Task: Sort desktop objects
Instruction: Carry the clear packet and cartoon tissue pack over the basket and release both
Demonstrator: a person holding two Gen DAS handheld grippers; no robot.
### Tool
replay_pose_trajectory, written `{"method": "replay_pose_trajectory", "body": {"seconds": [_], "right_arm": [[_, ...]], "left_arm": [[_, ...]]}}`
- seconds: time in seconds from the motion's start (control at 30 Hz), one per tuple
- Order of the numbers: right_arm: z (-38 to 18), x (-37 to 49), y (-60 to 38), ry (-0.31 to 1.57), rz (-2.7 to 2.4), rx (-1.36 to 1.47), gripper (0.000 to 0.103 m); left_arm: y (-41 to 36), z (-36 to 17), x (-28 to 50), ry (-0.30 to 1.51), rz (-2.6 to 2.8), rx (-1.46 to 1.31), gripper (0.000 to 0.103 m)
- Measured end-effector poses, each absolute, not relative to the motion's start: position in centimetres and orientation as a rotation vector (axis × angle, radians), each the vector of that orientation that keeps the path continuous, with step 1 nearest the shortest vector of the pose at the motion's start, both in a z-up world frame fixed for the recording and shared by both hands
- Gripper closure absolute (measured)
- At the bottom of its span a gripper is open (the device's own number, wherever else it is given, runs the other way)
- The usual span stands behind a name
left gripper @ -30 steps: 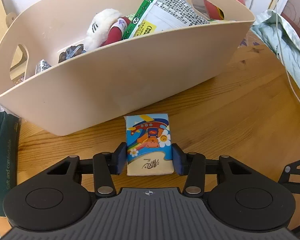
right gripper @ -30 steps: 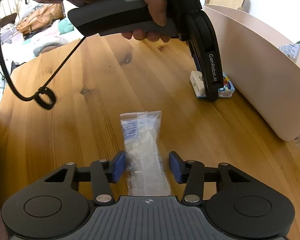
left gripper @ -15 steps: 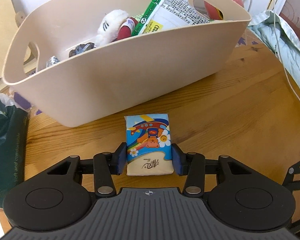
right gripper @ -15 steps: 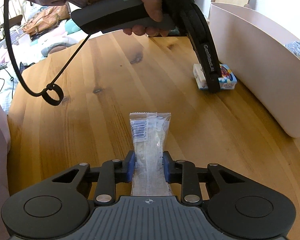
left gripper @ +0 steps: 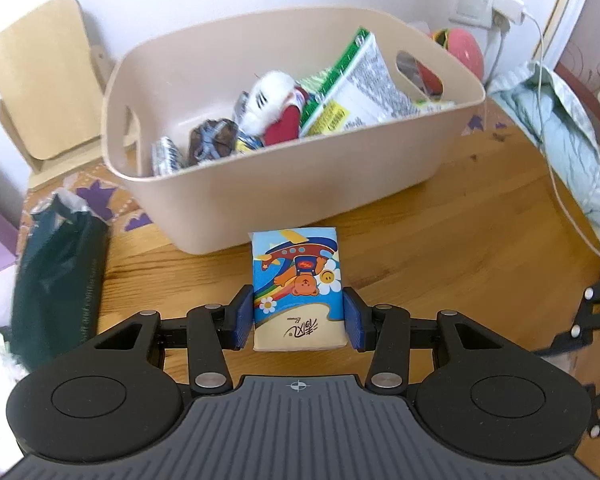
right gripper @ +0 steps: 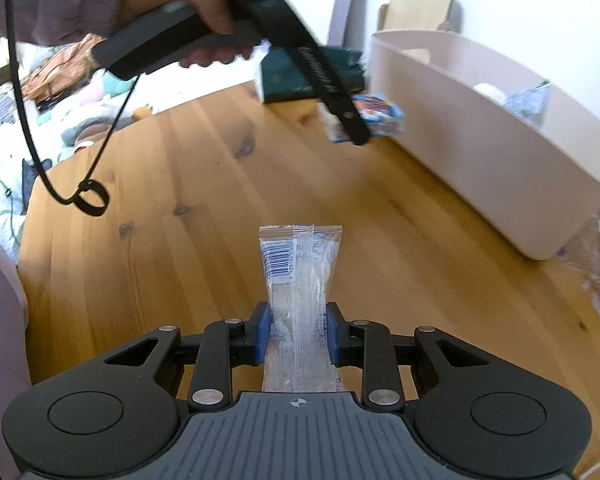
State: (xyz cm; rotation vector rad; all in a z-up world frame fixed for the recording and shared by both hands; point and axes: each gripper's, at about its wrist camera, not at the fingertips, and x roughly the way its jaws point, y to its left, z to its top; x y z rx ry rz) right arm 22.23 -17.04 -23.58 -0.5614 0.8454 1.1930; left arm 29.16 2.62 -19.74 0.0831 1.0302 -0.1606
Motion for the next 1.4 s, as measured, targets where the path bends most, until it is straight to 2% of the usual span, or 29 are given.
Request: {"method": "replay_pose_trajectory", "body": {"seconds": [0.47,0.9,1.13,1.4], "right_arm": [[-17.3,25.9,-19.4,0.697,1.030,-0.499,0.076],[-11.7,31.7,-19.0,0.539,0.932,-0.427,0.076],[-10.7,34.9,-17.0,0.518,0.891,-0.400,0.076],[-12.3,39.3,-14.4,0.562,0.808,-0.338,0.076]], "left_arm": [[3.8,-12.9,27.8,0.899,-0.116,0.028,0.056],[5.4,-8.6,30.3,0.780,-0.061,0.022,0.056],[6.0,-8.8,33.1,0.769,-0.015,-0.004,0.056],[6.6,-10.9,36.8,0.806,0.034,-0.034,0.056]]}}
